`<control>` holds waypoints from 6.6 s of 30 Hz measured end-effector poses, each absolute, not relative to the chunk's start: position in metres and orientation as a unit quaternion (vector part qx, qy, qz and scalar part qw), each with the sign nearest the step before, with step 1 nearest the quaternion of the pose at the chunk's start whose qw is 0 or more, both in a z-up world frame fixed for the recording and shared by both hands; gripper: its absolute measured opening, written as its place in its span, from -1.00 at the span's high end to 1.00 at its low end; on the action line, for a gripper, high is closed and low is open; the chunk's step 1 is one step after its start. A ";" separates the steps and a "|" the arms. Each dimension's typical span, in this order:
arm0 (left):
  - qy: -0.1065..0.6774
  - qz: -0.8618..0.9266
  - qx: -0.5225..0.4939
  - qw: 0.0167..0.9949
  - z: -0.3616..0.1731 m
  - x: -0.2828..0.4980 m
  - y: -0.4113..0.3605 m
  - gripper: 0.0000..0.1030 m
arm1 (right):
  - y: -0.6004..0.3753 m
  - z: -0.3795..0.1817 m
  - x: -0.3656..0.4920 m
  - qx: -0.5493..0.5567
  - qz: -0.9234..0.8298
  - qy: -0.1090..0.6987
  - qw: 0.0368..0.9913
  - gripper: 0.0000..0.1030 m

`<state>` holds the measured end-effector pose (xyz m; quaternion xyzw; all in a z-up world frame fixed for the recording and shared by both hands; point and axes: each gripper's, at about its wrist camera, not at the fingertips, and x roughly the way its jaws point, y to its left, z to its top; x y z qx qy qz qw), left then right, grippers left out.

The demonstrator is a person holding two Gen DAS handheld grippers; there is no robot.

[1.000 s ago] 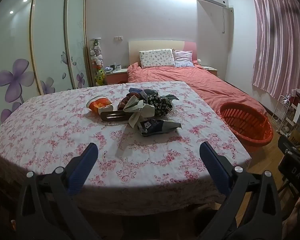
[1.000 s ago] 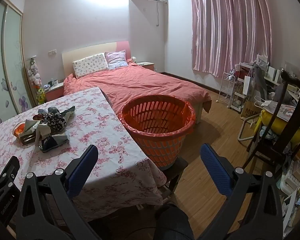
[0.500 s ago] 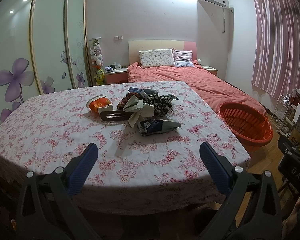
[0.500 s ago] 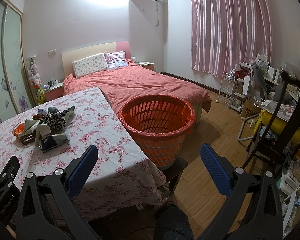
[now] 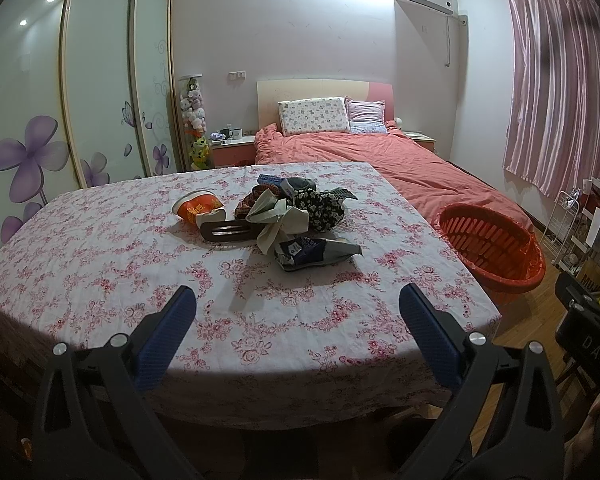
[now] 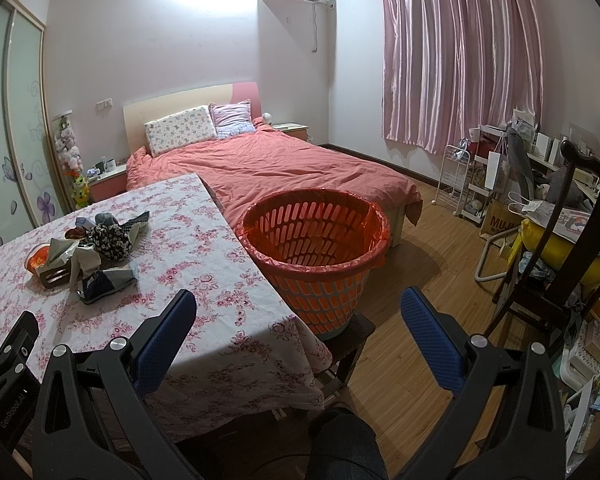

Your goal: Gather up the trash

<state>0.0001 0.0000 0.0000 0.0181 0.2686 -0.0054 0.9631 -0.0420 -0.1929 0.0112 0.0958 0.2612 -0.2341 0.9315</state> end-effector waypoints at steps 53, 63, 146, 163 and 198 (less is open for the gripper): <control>0.275 -0.005 0.014 0.961 -0.001 0.002 0.001 -0.92 | -0.193 0.009 -0.041 0.092 -0.236 0.263 0.931 -0.96; 0.288 0.016 -0.017 0.957 -0.013 0.027 0.034 -0.92 | -0.186 0.006 -0.023 0.082 -0.215 0.259 0.938 -0.96; 0.440 0.107 -0.070 0.889 -0.084 0.332 0.210 -0.92 | -0.109 -0.065 0.194 0.060 -0.031 0.409 0.910 -0.75; 0.452 0.114 -0.060 0.883 -0.099 0.351 0.220 -0.44 | -0.119 -0.072 0.195 0.083 -0.027 0.427 0.900 -0.77; 0.385 0.046 -0.039 0.921 -0.024 0.285 0.172 -0.44 | -0.141 -0.029 0.168 0.118 0.011 0.355 0.928 0.79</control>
